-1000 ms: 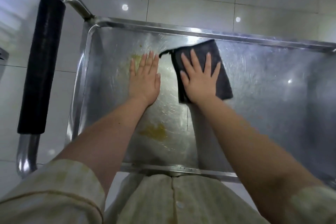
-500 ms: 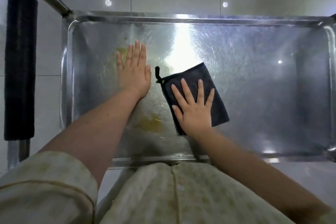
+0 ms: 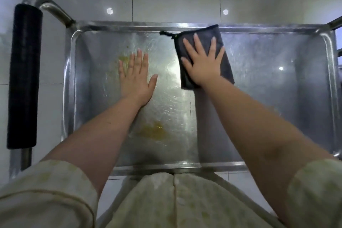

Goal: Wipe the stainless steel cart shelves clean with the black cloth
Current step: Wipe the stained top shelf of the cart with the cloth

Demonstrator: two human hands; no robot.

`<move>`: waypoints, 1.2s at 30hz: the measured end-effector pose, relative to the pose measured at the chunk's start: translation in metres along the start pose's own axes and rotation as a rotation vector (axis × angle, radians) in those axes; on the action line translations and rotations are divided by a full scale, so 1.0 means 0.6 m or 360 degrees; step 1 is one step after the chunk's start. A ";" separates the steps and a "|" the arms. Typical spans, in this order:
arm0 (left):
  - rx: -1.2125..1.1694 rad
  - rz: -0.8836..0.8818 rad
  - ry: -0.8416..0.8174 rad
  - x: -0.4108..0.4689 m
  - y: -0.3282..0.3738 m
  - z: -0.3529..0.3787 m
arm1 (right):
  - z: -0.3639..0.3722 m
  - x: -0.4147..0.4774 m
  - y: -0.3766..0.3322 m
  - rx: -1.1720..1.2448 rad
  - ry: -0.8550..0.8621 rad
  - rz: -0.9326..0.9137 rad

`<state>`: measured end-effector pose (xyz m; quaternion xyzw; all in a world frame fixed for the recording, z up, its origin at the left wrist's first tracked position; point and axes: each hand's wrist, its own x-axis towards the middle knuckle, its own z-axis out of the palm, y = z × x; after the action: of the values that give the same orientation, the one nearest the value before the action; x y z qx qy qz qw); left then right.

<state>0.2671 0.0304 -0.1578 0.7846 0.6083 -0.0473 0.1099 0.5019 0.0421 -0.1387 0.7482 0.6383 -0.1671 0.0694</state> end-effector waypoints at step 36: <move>-0.0030 -0.0056 0.0061 0.000 0.017 -0.011 | 0.088 -0.309 0.182 0.0063 0.0107 0.0204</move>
<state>0.2762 0.0294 -0.1501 0.7736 0.6243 -0.0285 0.1047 0.5761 -0.1664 -0.1372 0.7939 0.5877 -0.1497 0.0436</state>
